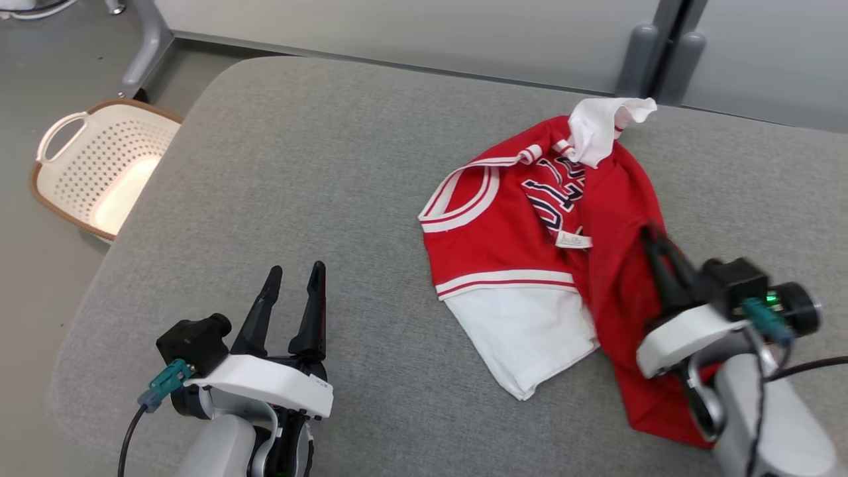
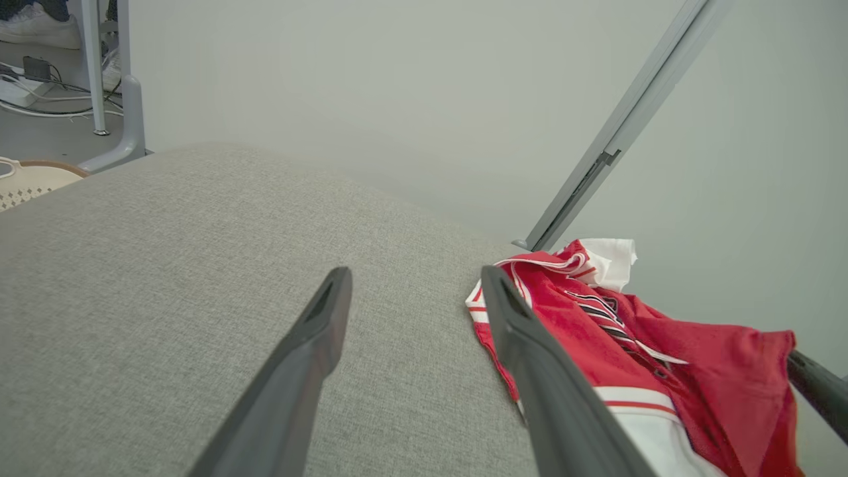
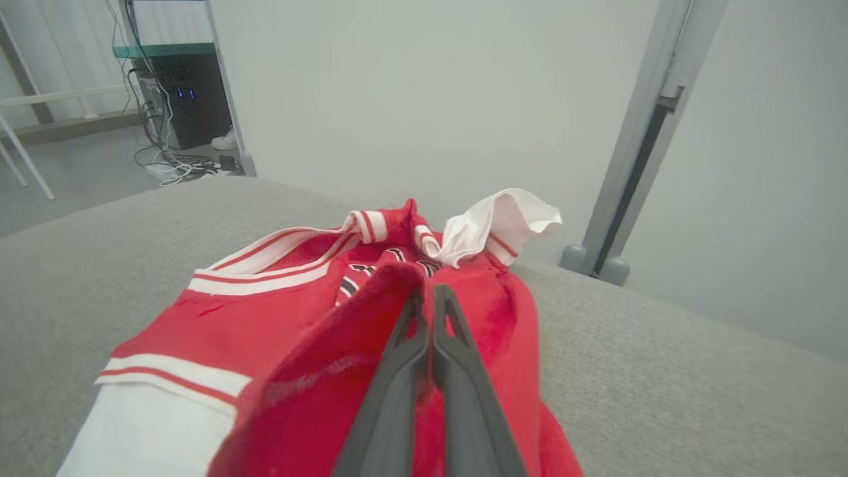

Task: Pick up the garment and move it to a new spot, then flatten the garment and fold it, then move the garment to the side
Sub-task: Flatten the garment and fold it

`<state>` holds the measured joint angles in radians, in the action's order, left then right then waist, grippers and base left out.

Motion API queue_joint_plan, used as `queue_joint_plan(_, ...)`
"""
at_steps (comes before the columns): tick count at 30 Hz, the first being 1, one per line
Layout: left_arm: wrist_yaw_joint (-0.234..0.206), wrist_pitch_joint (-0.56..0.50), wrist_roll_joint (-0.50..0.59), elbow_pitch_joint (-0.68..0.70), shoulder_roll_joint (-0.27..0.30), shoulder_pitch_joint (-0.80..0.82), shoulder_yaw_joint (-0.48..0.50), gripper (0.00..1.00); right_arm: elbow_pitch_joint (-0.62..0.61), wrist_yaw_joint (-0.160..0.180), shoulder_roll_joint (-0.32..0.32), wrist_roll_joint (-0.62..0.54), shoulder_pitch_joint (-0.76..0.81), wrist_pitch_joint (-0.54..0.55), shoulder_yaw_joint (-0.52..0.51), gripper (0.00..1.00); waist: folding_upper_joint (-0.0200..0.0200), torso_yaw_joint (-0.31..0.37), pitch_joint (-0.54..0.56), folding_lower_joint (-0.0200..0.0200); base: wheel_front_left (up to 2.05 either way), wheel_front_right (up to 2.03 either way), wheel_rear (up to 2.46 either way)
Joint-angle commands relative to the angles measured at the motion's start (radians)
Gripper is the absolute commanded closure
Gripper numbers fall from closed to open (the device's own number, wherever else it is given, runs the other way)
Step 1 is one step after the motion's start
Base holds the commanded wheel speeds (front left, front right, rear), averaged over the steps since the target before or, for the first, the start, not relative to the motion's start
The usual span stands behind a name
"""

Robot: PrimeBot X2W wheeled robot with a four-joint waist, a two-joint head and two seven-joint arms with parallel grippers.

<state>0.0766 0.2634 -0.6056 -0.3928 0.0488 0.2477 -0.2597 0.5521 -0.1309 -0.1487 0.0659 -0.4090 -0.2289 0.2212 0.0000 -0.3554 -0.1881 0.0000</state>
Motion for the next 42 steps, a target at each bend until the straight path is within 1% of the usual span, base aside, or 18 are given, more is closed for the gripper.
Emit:
queue_joint_plan(1,-0.004,0.001,0.007,0.001,0.004,-0.005,0.004,0.00,-0.019,0.000,-0.013,0.014,0.012,0.003,-0.019,1.00,0.0000,0.015,0.005,0.0000,0.00,0.00,0.00)
queue_joint_plan(6,0.000,0.001,0.008,0.000,0.004,0.002,-0.007,0.00,-0.120,0.000,-0.086,0.064,0.033,0.064,-0.136,1.00,0.0000,0.044,0.000,0.0000,0.00,0.00,0.00)
queue_joint_plan(10,-0.001,0.001,0.003,0.005,0.004,0.017,-0.015,0.00,-0.180,0.000,-0.154,0.098,0.019,0.129,-0.221,1.00,0.0000,0.056,-0.023,0.0000,0.00,0.00,0.00)
queue_joint_plan(13,0.002,0.001,0.001,0.006,0.004,0.036,-0.027,0.00,-0.196,0.000,-0.217,0.122,-0.008,0.179,-0.261,1.00,0.0000,0.055,-0.052,0.0000,0.00,0.00,0.00)
queue_joint_plan(17,0.003,0.001,-0.010,0.010,0.004,0.055,-0.047,0.00,-0.179,0.000,-0.307,0.146,-0.058,0.236,-0.284,1.00,0.0000,0.041,-0.095,0.0000,0.00,0.00,0.00)
queue_joint_plan(22,-0.003,0.001,-0.023,0.015,0.004,0.081,-0.068,0.00,-0.131,0.000,-0.413,0.180,-0.140,0.296,-0.280,1.00,0.0000,0.018,-0.148,0.0000,0.00,0.00,0.00)
queue_joint_plan(29,-0.006,0.001,-0.031,0.018,0.004,0.110,-0.102,0.00,-0.047,0.000,-0.549,0.220,-0.272,0.359,-0.224,1.00,0.0000,-0.011,-0.205,0.0000,0.00,0.00,0.00)
queue_joint_plan(33,-0.007,0.001,-0.033,0.029,0.004,0.120,-0.117,0.00,0.003,0.000,-0.606,0.241,-0.345,0.384,-0.182,1.00,0.0000,-0.024,-0.228,0.0000,0.00,0.00,0.00)
queue_joint_plan(34,-0.007,0.001,-0.033,0.029,0.004,0.120,-0.117,0.00,0.003,0.000,-0.606,0.241,-0.345,0.384,-0.182,1.00,0.0000,-0.024,-0.228,0.0000,0.00,0.00,0.00)
queue_joint_plan(35,-0.008,0.001,-0.036,0.032,0.004,0.127,-0.123,0.00,0.024,0.000,-0.629,0.246,-0.378,0.393,-0.153,1.00,0.0000,-0.032,-0.237,0.0000,0.00,0.00,0.00)
queue_joint_plan(39,-0.009,0.001,-0.039,0.038,0.004,0.138,-0.134,0.00,0.072,0.000,-0.666,0.263,-0.443,0.406,-0.103,1.00,0.0000,-0.044,-0.252,0.0000,0.00,0.00,0.00)
queue_joint_plan(40,-0.009,0.001,-0.040,0.039,0.003,0.137,-0.137,0.00,0.086,0.000,-0.673,0.266,-0.460,0.406,-0.096,0.94,0.0000,-0.048,-0.255,0.0000,0.00,0.00,0.00)
queue_joint_plan(41,-0.010,0.001,-0.040,0.038,0.004,0.138,-0.141,0.00,0.102,0.000,-0.678,0.266,-0.476,0.405,-0.087,0.67,0.0000,-0.051,-0.257,0.0000,0.00,0.00,0.00)
queue_joint_plan(42,-0.011,0.001,-0.042,0.038,0.004,0.141,-0.145,0.00,0.116,0.000,-0.681,0.269,-0.491,0.402,-0.080,0.11,0.0000,-0.054,-0.259,0.0000,0.00,0.00,0.00)
